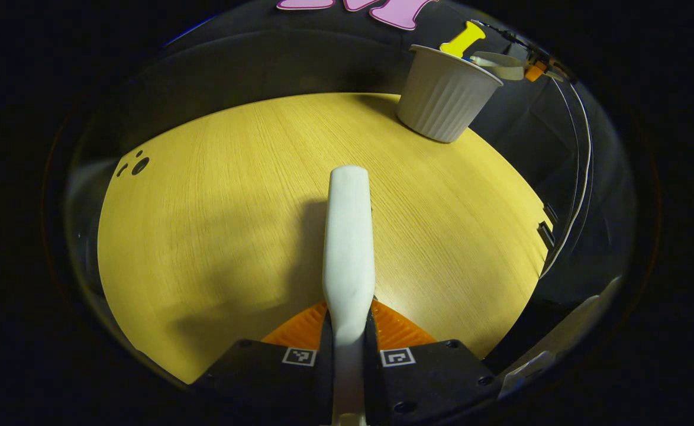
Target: Pick up the small broom and dustpan from the desktop, sweep the trash into the dustpan with the broom, and then empty the trash into the garbage bin.
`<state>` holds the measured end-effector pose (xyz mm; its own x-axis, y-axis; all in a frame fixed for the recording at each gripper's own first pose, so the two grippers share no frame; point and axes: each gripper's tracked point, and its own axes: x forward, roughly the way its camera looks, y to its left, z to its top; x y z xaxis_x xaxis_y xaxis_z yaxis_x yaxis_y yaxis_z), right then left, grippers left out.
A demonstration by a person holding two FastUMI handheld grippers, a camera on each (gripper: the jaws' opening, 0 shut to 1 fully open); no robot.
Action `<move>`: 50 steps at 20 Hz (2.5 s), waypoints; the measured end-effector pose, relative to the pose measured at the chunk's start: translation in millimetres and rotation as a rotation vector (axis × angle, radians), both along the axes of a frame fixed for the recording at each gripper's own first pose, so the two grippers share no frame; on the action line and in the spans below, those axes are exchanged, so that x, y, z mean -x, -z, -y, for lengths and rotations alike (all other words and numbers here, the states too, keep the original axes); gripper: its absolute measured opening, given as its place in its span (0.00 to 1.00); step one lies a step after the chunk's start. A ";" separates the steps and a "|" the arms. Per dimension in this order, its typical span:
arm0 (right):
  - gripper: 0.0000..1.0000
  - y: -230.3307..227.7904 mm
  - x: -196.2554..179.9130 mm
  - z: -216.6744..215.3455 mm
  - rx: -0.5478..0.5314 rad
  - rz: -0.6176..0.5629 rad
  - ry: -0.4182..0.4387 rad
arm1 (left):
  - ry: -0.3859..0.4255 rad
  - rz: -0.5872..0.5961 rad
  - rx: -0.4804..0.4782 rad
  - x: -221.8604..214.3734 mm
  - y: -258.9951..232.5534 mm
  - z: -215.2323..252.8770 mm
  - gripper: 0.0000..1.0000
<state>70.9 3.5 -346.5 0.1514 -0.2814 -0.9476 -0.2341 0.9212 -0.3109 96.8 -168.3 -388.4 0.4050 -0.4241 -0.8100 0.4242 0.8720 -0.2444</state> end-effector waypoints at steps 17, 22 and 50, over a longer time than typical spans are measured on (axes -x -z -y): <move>0.36 -9.5 0.7 -40.7 -0.211 0.247 0.025 | -0.012 0.001 -0.044 1.6 1.7 -4.4 0.25; 0.40 -25.1 22.4 -77.4 -0.285 0.330 -0.052 | -0.013 0.012 -0.065 2.1 -3.1 -6.8 0.25; 0.40 290.3 119.6 -313.8 -0.553 0.151 0.005 | -0.176 -0.010 -0.198 11.4 9.8 -56.0 0.26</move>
